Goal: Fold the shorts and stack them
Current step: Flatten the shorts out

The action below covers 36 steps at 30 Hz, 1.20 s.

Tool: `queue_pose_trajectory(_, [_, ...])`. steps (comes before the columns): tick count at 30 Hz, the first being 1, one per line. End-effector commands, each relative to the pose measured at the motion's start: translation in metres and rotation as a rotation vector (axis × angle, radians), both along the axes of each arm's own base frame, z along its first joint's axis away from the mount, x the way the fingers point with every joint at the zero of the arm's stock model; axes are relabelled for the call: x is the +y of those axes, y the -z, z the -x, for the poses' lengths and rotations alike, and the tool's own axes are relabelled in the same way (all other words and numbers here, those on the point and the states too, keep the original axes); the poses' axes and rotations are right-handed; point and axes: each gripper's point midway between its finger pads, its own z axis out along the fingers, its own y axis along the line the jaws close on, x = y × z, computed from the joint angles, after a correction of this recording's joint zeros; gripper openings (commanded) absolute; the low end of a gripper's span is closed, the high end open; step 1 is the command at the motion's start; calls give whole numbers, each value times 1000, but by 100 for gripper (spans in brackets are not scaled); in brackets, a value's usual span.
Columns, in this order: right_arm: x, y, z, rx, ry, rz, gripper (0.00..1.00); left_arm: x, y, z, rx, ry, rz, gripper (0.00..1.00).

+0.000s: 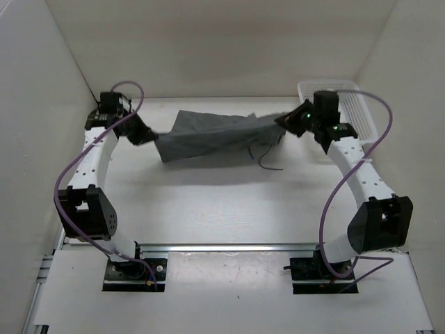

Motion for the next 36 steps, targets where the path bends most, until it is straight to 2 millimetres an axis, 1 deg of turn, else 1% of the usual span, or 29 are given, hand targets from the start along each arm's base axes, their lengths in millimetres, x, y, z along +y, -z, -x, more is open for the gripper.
queue_pose_trajectory(1, [-31, -25, 3, -73, -67, 284, 0, 8, -68, 6, -131, -2, -47, 10])
queue_pose_trajectory(2, [-25, -24, 9, -74, -93, 307, 0, 8, -73, 8, -145, -2, -48, 10])
queue_pose_trajectory(4, [-23, -6, 32, -40, -125, 355, 0, 7, -75, 22, -153, -2, -49, 10])
queue_pose_trajectory(5, [-27, 6, 41, -23, -123, 383, 0, 8, -51, 34, -93, -10, -57, 10])
queue_pose_trajectory(6, [-31, 32, 65, 29, -134, 400, 0, 11, -39, 43, -64, -21, -71, 10])
queue_pose_trajectory(7, [-31, 46, 79, 51, -147, 411, 0, 12, -26, 54, -32, -25, -77, 10])
queue_pose_trajectory(8, [-34, 60, 94, 89, -146, 410, 0, 12, -1, 75, 20, -29, -82, 10])
queue_pose_trajectory(9, [-39, 86, 122, 138, -162, 431, 0, 13, 13, 88, 53, -32, -88, 10])
queue_pose_trajectory(10, [-40, 95, 134, 151, -163, 439, 0, 12, 25, 98, 68, -32, -87, 10])
queue_pose_trajectory(11, [-46, 108, 150, 203, -153, 444, 2, 11, 31, 111, 75, -31, -87, 10])
queue_pose_trajectory(12, [-49, 110, 161, 197, -152, 442, 8, 10, 55, 127, 131, -29, -84, 10])
queue_pose_trajectory(13, [-54, 127, 176, 243, -151, 444, 46, 10, 63, 132, 140, -28, -84, 10])
queue_pose_trajectory(14, [-56, 129, 183, 247, -145, 439, 65, 9, 77, 144, 184, -35, -76, 10])
queue_pose_trajectory(15, [-53, 132, 188, 259, -150, 417, 78, 9, 80, 144, 185, -35, -76, 10])
queue_pose_trajectory(17, [-49, 138, 196, 301, -152, 374, 91, 8, 83, 144, 185, -31, -86, 10])
queue_pose_trajectory(21, [-36, 140, 202, 354, -154, 277, 94, 10, 82, 139, 184, -37, -97, 10])
queue_pose_trajectory(22, [-37, 150, 210, 396, -148, 259, 94, 12, 82, 139, 185, -42, -105, 10])
queue_pose_trajectory(23, [-33, 154, 213, 412, -148, 232, 94, 12, 82, 139, 185, -42, -105, 10])
queue_pose_trajectory(24, [-21, 154, 216, 422, -169, 156, 94, 12, 82, 139, 185, -42, -105, 10])
queue_pose_trajectory(25, [-15, 157, 220, 438, -183, 112, 94, 12, 82, 139, 185, -42, -105, 10])
queue_pose_trajectory(26, [-11, 173, 234, 491, -195, 70, 94, 12, 82, 138, 187, -50, -101, 10])
queue_pose_trajectory(27, [-2, 173, 233, 494, -182, -5, 94, 12, 82, 138, 187, -50, -101, 10])
queue_pose_trajectory(28, [7, 173, 243, 510, -214, -60, 94, 13, 83, 138, 187, -54, -109, 10])
queue_pose_trajectory(29, [6, 188, 256, 559, -202, -81, 94, 13, 83, 138, 187, -54, -109, 10])
queue_pose_trajectory(31, [12, 193, 264, 582, -190, -138, 94, 15, 85, 138, 197, -58, -117, 10])
queue_pose_trajectory(32, [11, 200, 273, 597, -186, -159, 93, 15, 85, 138, 197, -58, -117, 10])
queue_pose_trajectory(34, [12, 203, 277, 611, -165, -191, 91, 16, 85, 138, 200, -72, -119, 10])
queue_pose_trajectory(35, [13, 202, 275, 594, -161, -203, 91, 16, 85, 138, 200, -72, -119, 10])
queue_pose_trajectory(36, [15, 202, 277, 597, -172, -213, 88, 17, 86, 138, 202, -84, -123, 10])
